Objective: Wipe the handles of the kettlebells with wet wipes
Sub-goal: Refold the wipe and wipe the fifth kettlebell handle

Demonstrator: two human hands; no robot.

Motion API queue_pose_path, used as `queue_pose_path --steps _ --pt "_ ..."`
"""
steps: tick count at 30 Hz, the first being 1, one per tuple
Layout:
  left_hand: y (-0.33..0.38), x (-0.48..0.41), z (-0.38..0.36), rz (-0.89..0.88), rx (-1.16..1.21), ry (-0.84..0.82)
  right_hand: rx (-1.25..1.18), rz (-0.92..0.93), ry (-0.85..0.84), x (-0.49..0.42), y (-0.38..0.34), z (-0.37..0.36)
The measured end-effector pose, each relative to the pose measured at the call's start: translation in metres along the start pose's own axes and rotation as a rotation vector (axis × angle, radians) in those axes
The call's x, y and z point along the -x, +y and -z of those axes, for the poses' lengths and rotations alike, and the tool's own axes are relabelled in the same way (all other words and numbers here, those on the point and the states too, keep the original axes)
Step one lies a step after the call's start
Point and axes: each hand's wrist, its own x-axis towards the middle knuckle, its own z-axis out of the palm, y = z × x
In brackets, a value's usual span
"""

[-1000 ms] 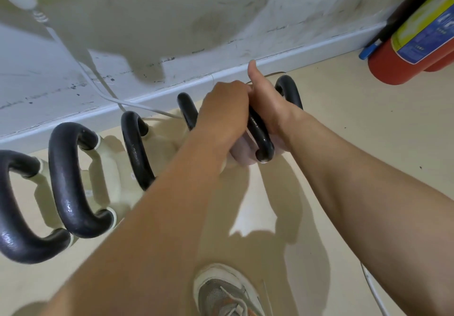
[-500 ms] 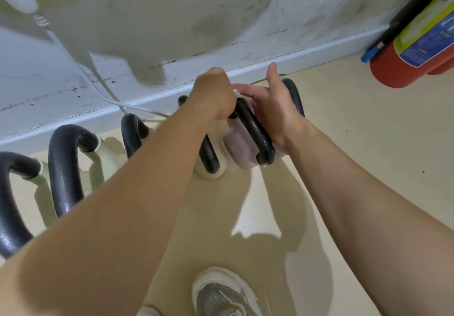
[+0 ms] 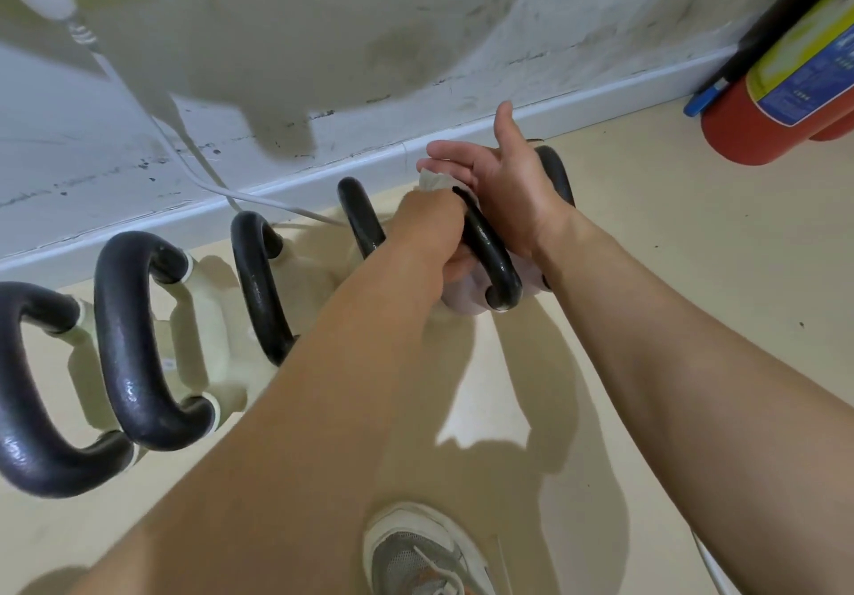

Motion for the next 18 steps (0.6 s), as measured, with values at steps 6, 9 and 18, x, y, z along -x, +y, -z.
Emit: queue_pose_path --steps 6,9,18 --pt "0.043 -0.006 0.03 -0.601 -1.514 0.055 -0.105 0.006 0.083 0.004 0.003 0.002" --pt "0.053 -0.03 0.039 -0.886 -1.573 0.02 -0.152 0.041 0.165 0.012 0.006 -0.002" --pt "0.046 -0.068 0.037 -1.066 -1.612 -0.235 -0.133 0.117 0.405 0.042 0.023 -0.01"
